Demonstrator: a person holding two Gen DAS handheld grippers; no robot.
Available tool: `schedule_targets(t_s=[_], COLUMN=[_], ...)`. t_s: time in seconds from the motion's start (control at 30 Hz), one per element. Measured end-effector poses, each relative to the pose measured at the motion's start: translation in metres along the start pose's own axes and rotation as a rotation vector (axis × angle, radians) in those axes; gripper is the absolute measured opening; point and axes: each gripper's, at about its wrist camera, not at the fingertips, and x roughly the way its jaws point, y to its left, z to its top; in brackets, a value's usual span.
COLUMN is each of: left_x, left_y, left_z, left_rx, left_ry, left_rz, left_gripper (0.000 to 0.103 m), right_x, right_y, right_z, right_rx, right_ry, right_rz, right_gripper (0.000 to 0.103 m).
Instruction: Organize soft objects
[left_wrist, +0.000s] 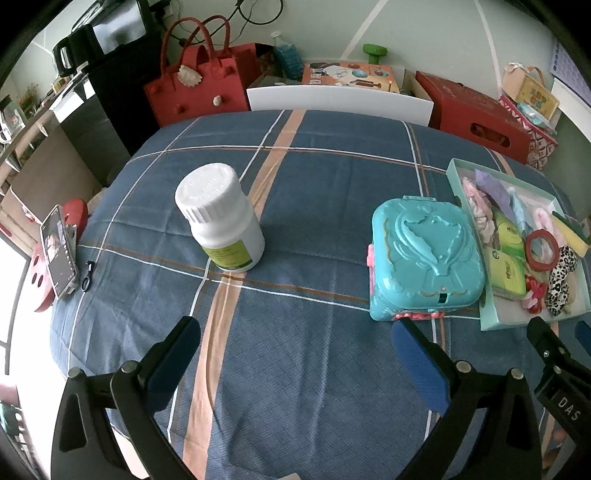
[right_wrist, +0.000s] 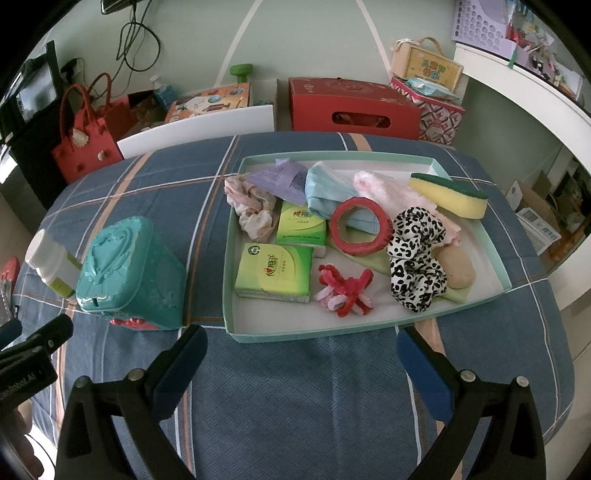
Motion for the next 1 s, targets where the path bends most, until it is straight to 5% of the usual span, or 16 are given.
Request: schedule_targets(t_s=[1.0], left_x=[0.0000], left_y=[0.0007], left_z=[0.0014], left_rx=[-0.024], left_ry=[0.004], left_rz=[0.011], left_gripper=[0.103], right_x=[0.0020], right_y=[0.0022], right_z=[-0.0009], right_rx=[-0.012], right_ry=[0.007], right_rz=[0.001], right_gripper=[0.103])
